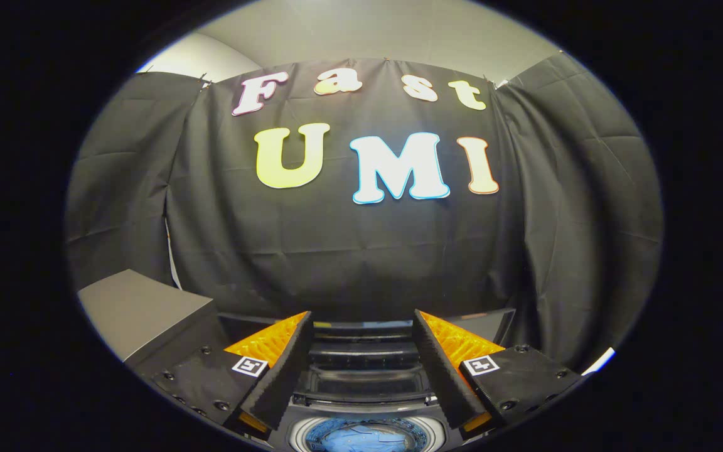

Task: Put the clothes into the washing machine and then close the washing machine lid.

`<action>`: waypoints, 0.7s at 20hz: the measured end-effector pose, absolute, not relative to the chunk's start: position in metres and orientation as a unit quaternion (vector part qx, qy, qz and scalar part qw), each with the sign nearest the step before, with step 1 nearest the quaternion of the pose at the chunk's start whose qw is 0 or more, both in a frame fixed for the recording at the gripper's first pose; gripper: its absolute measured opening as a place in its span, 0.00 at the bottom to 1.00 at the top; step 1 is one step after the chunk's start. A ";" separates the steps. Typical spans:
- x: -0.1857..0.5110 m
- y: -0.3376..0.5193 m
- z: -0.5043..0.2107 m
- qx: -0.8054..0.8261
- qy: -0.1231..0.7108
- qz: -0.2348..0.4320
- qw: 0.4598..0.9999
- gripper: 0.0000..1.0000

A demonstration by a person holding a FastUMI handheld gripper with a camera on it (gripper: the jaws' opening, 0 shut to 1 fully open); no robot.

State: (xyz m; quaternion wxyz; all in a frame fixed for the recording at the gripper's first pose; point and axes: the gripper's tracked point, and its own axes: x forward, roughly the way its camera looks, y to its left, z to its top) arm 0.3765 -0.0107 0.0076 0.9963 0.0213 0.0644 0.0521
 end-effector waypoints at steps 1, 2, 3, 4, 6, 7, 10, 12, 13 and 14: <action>0.386 -0.011 0.006 0.021 0.065 0.049 0.996 0.97; 0.393 -0.011 0.005 0.020 0.068 0.048 0.996 0.97; 0.402 -0.011 0.004 0.021 0.069 0.045 0.996 0.97; 0.410 -0.013 0.005 0.023 0.067 0.041 0.997 0.97; 0.423 -0.014 0.003 0.032 0.070 0.034 0.996 0.97; 0.427 -0.013 -0.002 0.036 0.077 0.032 0.996 0.97; 0.430 -0.011 -0.010 0.026 0.090 0.032 0.995 0.97; 0.426 -0.009 -0.011 0.020 0.095 0.037 0.995 0.97; 0.423 -0.010 -0.014 0.021 0.099 0.037 0.994 0.99; 0.425 -0.010 -0.011 0.022 0.093 0.038 0.995 0.98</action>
